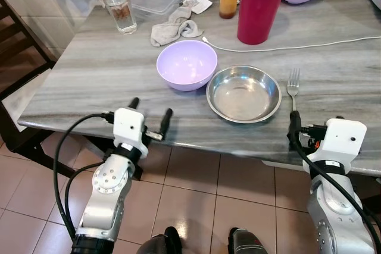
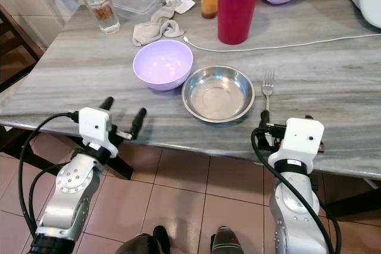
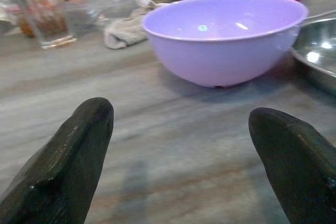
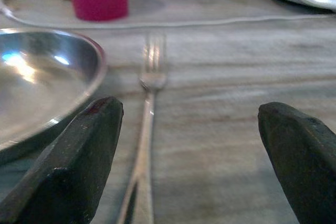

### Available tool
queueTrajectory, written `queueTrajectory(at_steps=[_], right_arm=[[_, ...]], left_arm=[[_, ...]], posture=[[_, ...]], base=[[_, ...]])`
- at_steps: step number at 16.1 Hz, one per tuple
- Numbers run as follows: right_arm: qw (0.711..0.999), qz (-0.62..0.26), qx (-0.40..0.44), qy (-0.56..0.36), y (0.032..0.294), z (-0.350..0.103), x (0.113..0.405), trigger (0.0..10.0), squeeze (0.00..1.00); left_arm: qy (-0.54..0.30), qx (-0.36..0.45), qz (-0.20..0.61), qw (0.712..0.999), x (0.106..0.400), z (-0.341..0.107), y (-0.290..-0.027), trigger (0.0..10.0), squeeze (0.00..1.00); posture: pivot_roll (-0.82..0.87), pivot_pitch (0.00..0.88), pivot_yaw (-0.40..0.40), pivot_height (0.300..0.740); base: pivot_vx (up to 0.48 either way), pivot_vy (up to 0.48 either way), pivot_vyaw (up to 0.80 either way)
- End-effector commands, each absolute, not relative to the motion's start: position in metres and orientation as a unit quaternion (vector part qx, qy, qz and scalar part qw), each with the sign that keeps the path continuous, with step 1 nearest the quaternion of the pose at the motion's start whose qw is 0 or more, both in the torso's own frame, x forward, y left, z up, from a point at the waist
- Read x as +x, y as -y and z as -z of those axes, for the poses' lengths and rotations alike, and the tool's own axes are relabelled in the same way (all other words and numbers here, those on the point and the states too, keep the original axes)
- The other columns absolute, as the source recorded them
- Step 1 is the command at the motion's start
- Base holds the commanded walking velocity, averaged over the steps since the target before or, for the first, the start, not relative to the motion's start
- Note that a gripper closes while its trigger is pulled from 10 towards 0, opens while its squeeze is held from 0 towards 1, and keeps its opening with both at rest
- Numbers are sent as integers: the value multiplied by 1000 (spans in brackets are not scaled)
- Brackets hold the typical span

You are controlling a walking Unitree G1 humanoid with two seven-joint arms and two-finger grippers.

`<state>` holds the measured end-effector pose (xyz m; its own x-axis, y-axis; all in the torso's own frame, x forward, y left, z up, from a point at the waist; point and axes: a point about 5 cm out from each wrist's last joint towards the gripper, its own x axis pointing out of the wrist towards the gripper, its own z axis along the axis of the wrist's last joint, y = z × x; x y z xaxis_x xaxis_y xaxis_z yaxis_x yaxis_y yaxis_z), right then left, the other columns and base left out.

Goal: Setting the table

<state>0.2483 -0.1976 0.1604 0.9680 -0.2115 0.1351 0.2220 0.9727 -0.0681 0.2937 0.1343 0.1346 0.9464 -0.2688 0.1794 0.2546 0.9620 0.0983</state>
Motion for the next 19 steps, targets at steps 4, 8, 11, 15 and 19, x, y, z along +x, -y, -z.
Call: queueTrajectory(at_steps=[4, 8, 11, 15, 19], right_arm=[[994, 94, -22, 59, 198, -155, 246, 10000, 0], [992, 97, -22, 75, 201, -159, 243, 10000, 0], [993, 94, -19, 70, 200, -159, 243, 10000, 0], [993, 88, -22, 73, 200, -160, 247, 10000, 0], [994, 74, -22, 81, 193, -164, 253, 10000, 0]], left_arm=[[74, 54, 63, 994, 300, -126, -149, 10000, 0], [63, 81, 21, 994, 291, -117, -163, 10000, 0], [62, 80, 14, 995, 288, -116, -165, 10000, 0], [63, 79, 14, 995, 291, -115, -159, 10000, 0], [64, 82, 25, 994, 297, -116, -149, 10000, 0]], posture=[[-303, 150, 115, 740], [-296, 160, 109, 740], [-292, 171, 100, 740], [-296, 164, 94, 740], [-314, 155, 89, 740]], base=[[0, 0, 0], [0, 0, 0], [0, 0, -235], [0, 0, -600], [0, 0, 0]])
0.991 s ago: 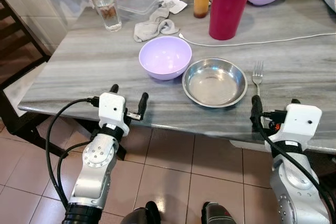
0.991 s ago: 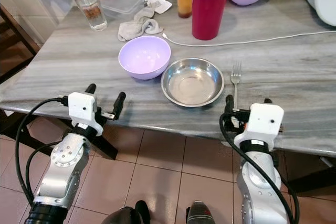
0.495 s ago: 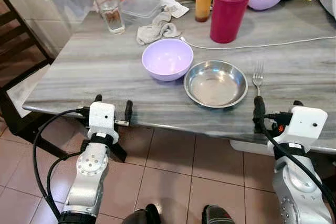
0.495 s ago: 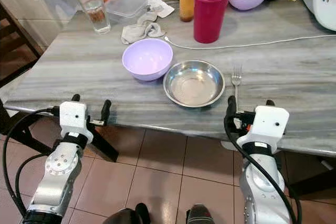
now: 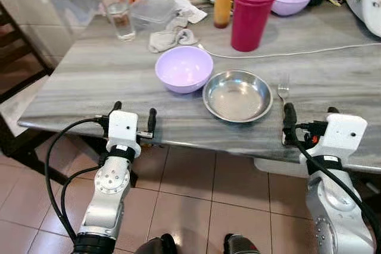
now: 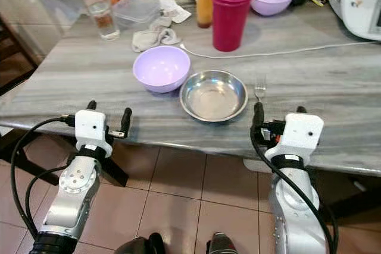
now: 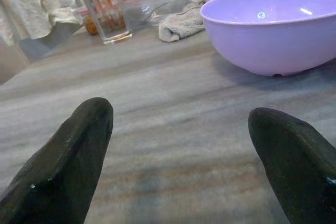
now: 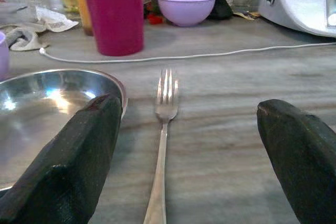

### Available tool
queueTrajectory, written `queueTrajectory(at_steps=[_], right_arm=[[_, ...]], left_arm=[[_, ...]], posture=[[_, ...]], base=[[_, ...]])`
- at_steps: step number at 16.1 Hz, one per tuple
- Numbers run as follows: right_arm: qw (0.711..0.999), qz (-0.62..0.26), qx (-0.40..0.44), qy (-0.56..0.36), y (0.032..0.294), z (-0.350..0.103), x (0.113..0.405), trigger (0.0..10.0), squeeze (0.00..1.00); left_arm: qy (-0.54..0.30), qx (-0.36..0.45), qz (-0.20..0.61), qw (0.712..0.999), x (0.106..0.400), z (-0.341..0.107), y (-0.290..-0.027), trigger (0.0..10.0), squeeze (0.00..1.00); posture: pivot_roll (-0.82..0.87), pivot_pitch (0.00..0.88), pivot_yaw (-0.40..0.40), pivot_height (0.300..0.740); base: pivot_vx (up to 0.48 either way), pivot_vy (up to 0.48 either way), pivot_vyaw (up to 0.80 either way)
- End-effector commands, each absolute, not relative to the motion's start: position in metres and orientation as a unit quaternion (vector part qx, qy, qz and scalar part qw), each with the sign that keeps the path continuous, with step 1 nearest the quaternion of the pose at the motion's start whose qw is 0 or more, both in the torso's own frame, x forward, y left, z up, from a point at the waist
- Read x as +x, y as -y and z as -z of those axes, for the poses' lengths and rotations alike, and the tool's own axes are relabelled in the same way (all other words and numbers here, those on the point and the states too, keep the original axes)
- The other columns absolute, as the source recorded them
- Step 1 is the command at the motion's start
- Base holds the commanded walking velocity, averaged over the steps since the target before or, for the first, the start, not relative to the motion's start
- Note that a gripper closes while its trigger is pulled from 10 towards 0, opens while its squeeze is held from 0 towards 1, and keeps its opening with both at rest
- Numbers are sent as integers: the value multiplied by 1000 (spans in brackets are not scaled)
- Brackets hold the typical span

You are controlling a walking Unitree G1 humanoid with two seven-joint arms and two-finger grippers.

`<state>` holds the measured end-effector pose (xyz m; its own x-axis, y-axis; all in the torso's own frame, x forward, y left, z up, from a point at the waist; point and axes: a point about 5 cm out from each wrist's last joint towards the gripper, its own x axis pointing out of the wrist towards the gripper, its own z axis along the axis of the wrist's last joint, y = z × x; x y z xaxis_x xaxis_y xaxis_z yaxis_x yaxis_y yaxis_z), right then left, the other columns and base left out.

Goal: Setting the table

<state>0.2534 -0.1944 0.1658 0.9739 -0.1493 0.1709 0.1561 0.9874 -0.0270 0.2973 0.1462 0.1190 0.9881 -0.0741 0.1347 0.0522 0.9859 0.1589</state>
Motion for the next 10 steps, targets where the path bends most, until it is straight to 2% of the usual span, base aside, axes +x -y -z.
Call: queueTrajectory(at_steps=[1, 3, 10], right_arm=[[994, 73, -21, 80, 193, -163, 254, 10000, 0], [994, 72, -20, 80, 192, -163, 255, 10000, 0], [994, 73, -18, 77, 192, -162, 257, 10000, 0]], left_arm=[[63, 80, 27, 994, 297, -116, -148, 10000, 0], [60, 83, 30, 994, 297, -115, -148, 10000, 0], [57, 84, 35, 994, 298, -115, -147, 10000, 0]], posture=[[-311, 159, 92, 740], [-311, 160, 93, 740], [-311, 172, 99, 740]], base=[[0, 0, 0], [0, 0, 0], [-251, 0, 0]])
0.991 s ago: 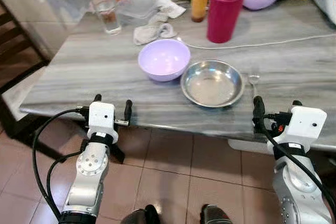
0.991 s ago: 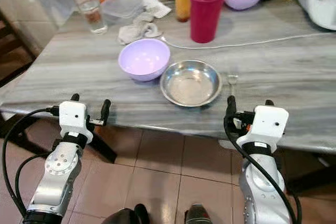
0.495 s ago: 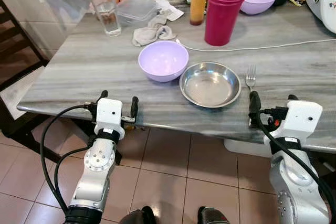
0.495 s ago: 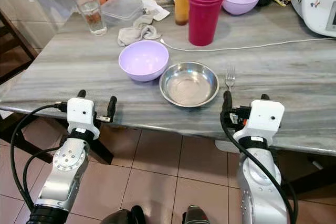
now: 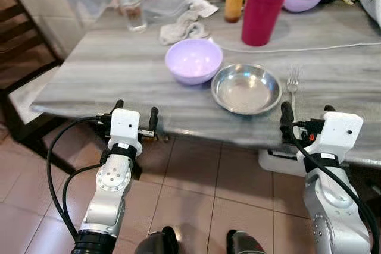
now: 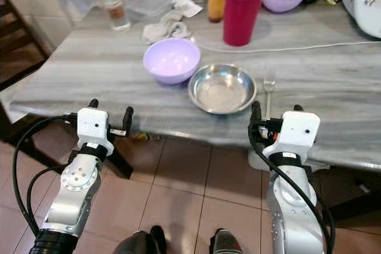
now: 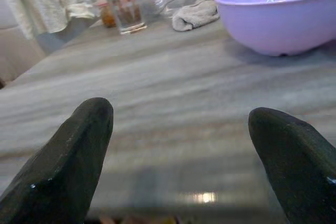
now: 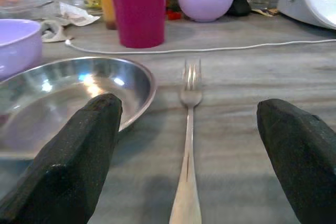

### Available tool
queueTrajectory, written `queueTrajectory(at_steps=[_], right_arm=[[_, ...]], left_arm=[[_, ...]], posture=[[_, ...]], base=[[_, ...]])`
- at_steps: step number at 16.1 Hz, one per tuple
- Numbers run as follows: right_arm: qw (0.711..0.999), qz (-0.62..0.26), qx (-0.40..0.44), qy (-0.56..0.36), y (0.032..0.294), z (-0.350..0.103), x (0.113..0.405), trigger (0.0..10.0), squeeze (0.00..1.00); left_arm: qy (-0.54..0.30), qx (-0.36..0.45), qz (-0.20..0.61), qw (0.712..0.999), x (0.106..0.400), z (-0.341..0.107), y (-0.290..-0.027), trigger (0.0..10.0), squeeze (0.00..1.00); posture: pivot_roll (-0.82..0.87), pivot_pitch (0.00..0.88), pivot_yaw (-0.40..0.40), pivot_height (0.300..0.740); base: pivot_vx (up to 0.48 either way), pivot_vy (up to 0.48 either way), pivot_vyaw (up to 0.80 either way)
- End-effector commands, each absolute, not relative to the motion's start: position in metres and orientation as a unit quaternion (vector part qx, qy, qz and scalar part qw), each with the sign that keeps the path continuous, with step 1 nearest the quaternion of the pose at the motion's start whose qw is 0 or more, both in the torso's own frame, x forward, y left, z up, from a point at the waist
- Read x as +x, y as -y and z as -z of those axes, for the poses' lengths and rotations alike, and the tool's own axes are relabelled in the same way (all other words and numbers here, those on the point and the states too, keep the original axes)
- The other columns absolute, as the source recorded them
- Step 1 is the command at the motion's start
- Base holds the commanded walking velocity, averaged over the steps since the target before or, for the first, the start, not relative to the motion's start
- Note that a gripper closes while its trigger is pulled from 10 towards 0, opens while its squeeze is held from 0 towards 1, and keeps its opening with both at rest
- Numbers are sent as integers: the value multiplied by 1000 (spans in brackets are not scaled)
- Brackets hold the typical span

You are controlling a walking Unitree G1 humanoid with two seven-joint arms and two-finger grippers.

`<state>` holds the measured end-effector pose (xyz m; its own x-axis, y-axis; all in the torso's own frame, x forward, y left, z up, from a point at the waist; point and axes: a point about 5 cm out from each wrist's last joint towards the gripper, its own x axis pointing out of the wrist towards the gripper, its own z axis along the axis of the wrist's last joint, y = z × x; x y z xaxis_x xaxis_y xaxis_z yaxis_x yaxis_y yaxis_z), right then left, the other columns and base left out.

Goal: Setting the table

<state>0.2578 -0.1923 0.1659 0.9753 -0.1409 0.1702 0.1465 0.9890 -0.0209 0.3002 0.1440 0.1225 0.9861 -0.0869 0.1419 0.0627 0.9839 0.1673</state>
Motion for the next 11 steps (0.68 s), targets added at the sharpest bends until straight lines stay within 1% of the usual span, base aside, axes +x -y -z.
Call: queueTrajectory(at_steps=[1, 11], right_arm=[[994, 74, -18, 77, 193, -162, 257, 10000, 0], [993, 81, -21, 87, 196, -166, 260, 10000, 0]], left_arm=[[57, 84, 36, 994, 298, -115, -147, 10000, 0], [57, 84, 45, 994, 300, -116, -145, 10000, 0]], posture=[[-313, 176, 101, 740], [-318, 172, 105, 740]], base=[[-255, 0, 0], [-255, 0, 0]])
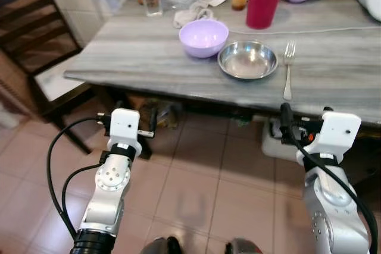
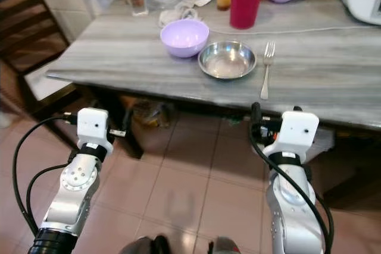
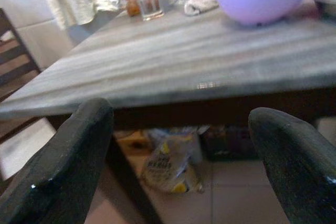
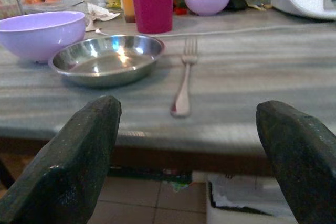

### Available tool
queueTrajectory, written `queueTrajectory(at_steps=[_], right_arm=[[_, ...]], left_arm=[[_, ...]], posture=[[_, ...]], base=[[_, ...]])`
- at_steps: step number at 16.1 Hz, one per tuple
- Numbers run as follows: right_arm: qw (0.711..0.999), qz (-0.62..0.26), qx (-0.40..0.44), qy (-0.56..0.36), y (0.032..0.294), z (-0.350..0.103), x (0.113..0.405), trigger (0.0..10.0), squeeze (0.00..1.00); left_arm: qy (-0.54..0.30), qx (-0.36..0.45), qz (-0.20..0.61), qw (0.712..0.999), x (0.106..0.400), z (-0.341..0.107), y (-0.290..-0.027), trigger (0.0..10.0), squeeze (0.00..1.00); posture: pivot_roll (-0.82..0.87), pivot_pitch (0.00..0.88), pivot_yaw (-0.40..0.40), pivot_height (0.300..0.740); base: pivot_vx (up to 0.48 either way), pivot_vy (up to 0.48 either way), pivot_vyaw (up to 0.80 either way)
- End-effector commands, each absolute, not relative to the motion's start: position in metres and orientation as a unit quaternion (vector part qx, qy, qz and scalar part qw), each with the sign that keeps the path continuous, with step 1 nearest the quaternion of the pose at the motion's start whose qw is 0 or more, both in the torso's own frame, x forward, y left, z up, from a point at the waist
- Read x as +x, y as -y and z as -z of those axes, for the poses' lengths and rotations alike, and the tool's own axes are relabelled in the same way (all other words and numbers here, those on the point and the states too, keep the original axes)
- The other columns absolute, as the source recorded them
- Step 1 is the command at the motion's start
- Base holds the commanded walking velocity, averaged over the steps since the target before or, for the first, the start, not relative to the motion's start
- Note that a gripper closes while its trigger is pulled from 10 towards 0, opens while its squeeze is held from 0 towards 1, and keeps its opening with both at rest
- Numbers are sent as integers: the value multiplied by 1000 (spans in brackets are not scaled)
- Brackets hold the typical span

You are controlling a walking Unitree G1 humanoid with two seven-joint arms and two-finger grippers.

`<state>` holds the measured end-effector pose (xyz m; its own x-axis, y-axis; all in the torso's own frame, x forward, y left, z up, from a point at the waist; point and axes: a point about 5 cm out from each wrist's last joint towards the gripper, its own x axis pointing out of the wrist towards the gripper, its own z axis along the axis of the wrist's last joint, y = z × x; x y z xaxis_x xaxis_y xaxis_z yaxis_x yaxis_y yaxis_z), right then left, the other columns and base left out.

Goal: Setting the table

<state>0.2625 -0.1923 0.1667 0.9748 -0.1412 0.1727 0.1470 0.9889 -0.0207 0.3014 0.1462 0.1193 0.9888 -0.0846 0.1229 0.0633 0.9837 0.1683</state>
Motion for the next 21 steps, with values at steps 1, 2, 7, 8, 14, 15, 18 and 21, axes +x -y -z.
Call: queueTrajectory(at_steps=[1, 2, 7, 8, 14, 15, 18, 21], right_arm=[[993, 83, -26, 84, 196, -166, 260, 10000, 0], [993, 83, -23, 82, 196, -165, 261, 10000, 0], [992, 95, -37, 76, 198, -162, 264, 10000, 0], [992, 96, -38, 74, 197, -161, 264, 10000, 0], [993, 96, -1, 67, 196, -159, 263, 10000, 0], [993, 92, -4, 68, 196, -159, 263, 10000, 0], [993, 85, 2, 78, 196, -162, 261, 10000, 0], [994, 85, 4, 76, 197, -163, 263, 10000, 0]], left_arm=[[57, 85, 45, 994, 300, -116, -144, 10000, 0], [57, 84, 46, 994, 301, -116, -144, 10000, 0], [59, 83, 50, 994, 302, -116, -142, 10000, 0], [61, 86, 53, 993, 302, -117, -142, 10000, 0], [77, 53, 82, 992, 305, -125, -138, 10000, 0], [78, 46, 91, 992, 304, -125, -137, 10000, 0], [73, 31, 128, 989, 300, -123, -132, 10000, 0], [76, 23, 139, 987, 300, -124, -130, 10000, 0]], posture=[[-318, 172, 105, 740], [-318, 172, 105, 740], [-319, 168, 105, 740], [-319, 167, 105, 740], [-319, 169, 108, 740], [-319, 169, 108, 740], [-321, 174, 104, 740], [-319, 169, 103, 740]], base=[[-255, 0, 0], [-304, 0, 0], [-330, 0, 0], [-307, 0, 0], [0, 0, 0], [0, 0, 0], [0, 0, 0], [0, -190, -188]])
